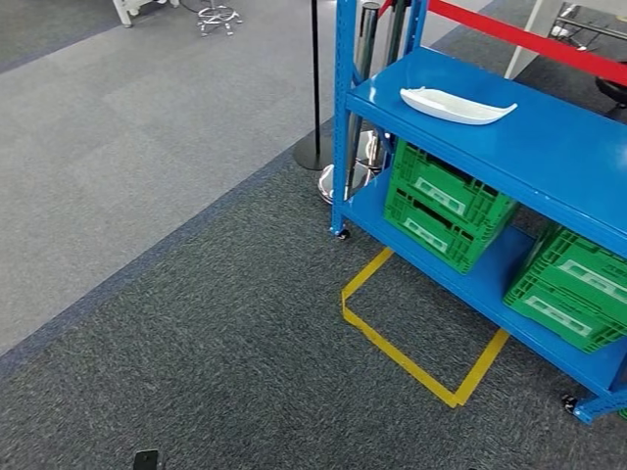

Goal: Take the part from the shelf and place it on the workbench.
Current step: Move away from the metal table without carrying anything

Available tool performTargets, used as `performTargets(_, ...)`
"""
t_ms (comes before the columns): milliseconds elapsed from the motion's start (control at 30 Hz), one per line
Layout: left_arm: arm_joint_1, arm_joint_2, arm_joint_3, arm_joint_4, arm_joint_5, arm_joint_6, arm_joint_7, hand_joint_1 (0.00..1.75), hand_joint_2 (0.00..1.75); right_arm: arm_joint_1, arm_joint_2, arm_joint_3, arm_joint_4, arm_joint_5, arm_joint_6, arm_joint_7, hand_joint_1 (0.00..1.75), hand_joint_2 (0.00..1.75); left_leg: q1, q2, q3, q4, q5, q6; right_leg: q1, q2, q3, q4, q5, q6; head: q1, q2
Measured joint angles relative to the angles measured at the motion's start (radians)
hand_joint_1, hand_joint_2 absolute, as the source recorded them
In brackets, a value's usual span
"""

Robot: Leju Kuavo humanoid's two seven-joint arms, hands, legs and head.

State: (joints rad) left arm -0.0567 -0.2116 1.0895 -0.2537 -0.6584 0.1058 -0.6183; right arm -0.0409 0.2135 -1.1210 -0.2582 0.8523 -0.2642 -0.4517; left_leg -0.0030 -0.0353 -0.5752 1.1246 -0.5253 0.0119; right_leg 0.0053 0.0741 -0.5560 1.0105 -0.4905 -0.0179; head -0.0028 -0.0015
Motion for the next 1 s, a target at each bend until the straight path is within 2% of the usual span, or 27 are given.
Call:
performTargets(33,0.000,0.001,0.000,0.000,0.000,0.000,0.000,0.00,0.00,-0.001,0.001,0.000,0.000,0.002,0.001,0.000,0.00,0.00,-0.001,-0.023,0.024,-0.057,0.022,0.007,0.000,0.012,-0.002,0.001,0.001,0.002,0.000,0.000)
performTargets(67,0.000,0.002,0.000,0.000,0.000,-0.001,-0.001,0.00,0.00,-0.001,0.002,0.001,0.000,0.004,0.002,-0.001,0.00,0.00,-0.003,-0.039,0.039,-0.094,0.030,0.012,-0.002,0.022,-0.005,0.002,0.003,0.005,-0.001,0.000)
performTargets(100,0.000,0.002,0.000,0.000,0.000,-0.001,-0.001,0.00,0.00,-0.001,0.003,0.001,0.000,0.006,0.003,-0.001,0.00,0.00,-0.004,-0.046,0.044,-0.109,0.027,0.015,-0.004,0.032,-0.010,0.002,0.005,0.010,-0.001,0.000)
performTargets(167,-0.001,0.002,0.000,0.000,0.000,-0.003,-0.002,0.00,0.00,0.002,0.003,0.002,0.000,0.010,0.005,-0.002,0.00,0.00,-0.002,-0.026,0.049,-0.126,0.030,0.015,-0.007,0.047,-0.020,0.001,0.009,0.020,-0.003,0.000)
performTargets(200,-0.002,0.002,0.000,0.000,0.000,-0.003,-0.002,0.00,0.00,0.004,0.003,0.002,0.000,0.011,0.006,-0.003,0.00,0.00,0.000,-0.015,0.052,-0.136,0.035,0.016,-0.006,0.036,-0.027,0.009,0.003,0.025,-0.002,0.000)
performTargets(233,-0.002,0.002,0.000,0.000,0.000,-0.005,-0.002,0.00,0.00,0.004,0.003,0.003,-0.001,0.013,0.006,-0.003,0.00,0.00,0.003,-0.002,0.056,-0.146,0.039,0.018,-0.004,0.014,-0.041,0.032,-0.014,0.030,0.002,0.000)
performTargets(300,-0.001,0.002,0.000,0.000,-0.001,-0.006,-0.002,0.00,0.00,0.003,0.002,0.004,-0.001,0.016,0.005,-0.003,0.00,0.00,0.004,0.026,0.060,-0.155,0.043,0.021,-0.004,-0.042,-0.096,0.137,-0.071,0.040,0.008,0.000)
performTargets(333,0.000,0.002,0.000,0.000,-0.001,-0.007,-0.002,0.00,0.00,0.002,0.002,0.005,-0.001,0.018,0.004,-0.003,0.00,0.00,0.004,0.042,0.060,-0.154,0.042,0.022,-0.006,-0.057,-0.129,0.202,-0.098,0.046,0.009,0.000)
performTargets(367,0.001,0.002,0.000,0.000,-0.002,-0.008,-0.002,0.00,0.00,0.001,0.002,0.006,-0.001,0.019,0.004,-0.003,0.00,0.00,0.004,0.057,0.060,-0.153,0.040,0.021,-0.010,-0.065,-0.152,0.249,-0.110,0.051,0.009,0.000)
performTargets(400,0.001,0.002,0.000,0.000,-0.002,-0.008,-0.002,0.00,0.00,0.002,0.002,0.007,-0.002,0.021,0.005,-0.003,0.00,0.00,0.004,0.071,0.061,-0.153,0.037,0.019,-0.013,-0.070,-0.160,0.263,-0.104,0.056,0.009,0.000)
performTargets(433,0.001,0.002,0.000,0.000,-0.002,-0.008,-0.002,0.00,0.00,0.004,0.002,0.007,-0.002,0.022,0.006,-0.003,0.00,0.00,0.005,0.083,0.062,-0.151,0.034,0.016,-0.017,-0.076,-0.146,0.237,-0.080,0.061,0.009,0.000)
performTargets(500,-0.001,0.003,0.000,0.000,-0.002,-0.004,-0.001,0.00,0.00,0.005,0.003,0.009,-0.002,0.027,0.009,0.000,0.00,0.00,0.008,0.099,0.067,-0.147,0.025,0.005,-0.022,-0.096,-0.075,0.108,-0.020,0.068,0.010,0.000)
performTargets(533,-0.001,0.004,0.000,0.000,-0.001,-0.002,0.000,0.00,0.00,0.004,0.003,0.011,-0.002,0.030,0.012,0.001,0.00,0.00,0.007,0.104,0.069,-0.143,0.019,-0.002,-0.023,-0.104,-0.040,0.049,-0.003,0.066,0.009,0.000)
performTargets(567,-0.002,0.006,0.000,0.000,-0.001,-0.001,0.001,0.00,0.00,0.004,0.003,0.013,-0.002,0.032,0.016,0.002,0.00,0.00,0.005,0.108,0.070,-0.139,0.014,-0.009,-0.022,-0.109,-0.018,0.014,0.000,0.060,0.009,0.000)
performTargets(667,-0.007,0.009,0.001,0.000,0.006,-0.001,0.002,0.00,0.00,0.007,0.003,0.018,-0.002,0.042,0.029,0.001,0.00,0.00,0.004,0.115,0.075,-0.138,0.008,-0.023,-0.017,-0.106,-0.005,0.001,-0.011,0.035,0.008,0.000)
performTargets(733,-0.009,0.011,0.002,0.000,0.011,0.001,0.002,0.00,0.00,0.009,0.003,0.023,-0.002,0.055,0.036,0.001,0.00,0.00,0.009,0.098,0.075,-0.119,-0.009,-0.033,-0.018,-0.101,0.003,-0.003,-0.015,0.021,0.005,0.000)
performTargets(800,-0.009,0.014,0.006,0.000,0.018,0.003,0.004,0.00,0.00,0.005,0.003,0.031,-0.002,0.069,0.044,0.001,0.00,0.00,0.012,0.064,0.026,-0.012,-0.058,-0.040,-0.019,-0.095,0.013,-0.005,-0.020,0.008,0.000,0.000)
performTargets(867,-0.005,0.017,0.012,0.000,0.025,0.004,0.006,0.00,0.00,0.003,0.003,0.039,-0.002,0.081,0.051,0.000,0.00,0.00,0.013,0.047,-0.055,0.132,-0.104,-0.042,-0.015,-0.085,0.023,-0.004,-0.029,0.000,-0.001,0.000)
performTargets(900,-0.002,0.018,0.015,0.000,0.027,0.004,0.006,0.00,0.00,0.004,0.003,0.044,-0.002,0.086,0.057,-0.001,0.00,0.00,0.012,0.045,-0.082,0.168,-0.101,-0.040,-0.013,-0.079,0.029,-0.004,-0.034,-0.002,-0.002,0.000)
performTargets(933,0.000,0.019,0.017,0.000,0.029,0.004,0.007,0.00,0.00,0.006,0.003,0.047,-0.001,0.090,0.064,-0.002,0.00,0.00,0.012,0.044,-0.093,0.168,-0.078,-0.036,-0.011,-0.072,0.038,-0.004,-0.040,-0.003,-0.002,0.000)
performTargets(967,0.001,0.021,0.020,0.000,0.031,0.004,0.007,0.00,0.00,0.007,0.003,0.051,-0.001,0.094,0.073,-0.003,0.00,0.00,0.010,0.044,-0.088,0.130,-0.035,-0.029,-0.009,-0.067,0.049,-0.005,-0.047,-0.003,-0.002,0.000)
performTargets(1000,0.001,0.023,0.023,0.000,0.033,0.004,0.007,0.00,0.00,0.008,0.003,0.054,0.000,0.097,0.082,-0.004,0.00,0.00,0.006,0.043,-0.069,0.064,0.015,-0.019,-0.008,-0.062,0.055,-0.005,-0.054,-0.003,-0.002,0.000)
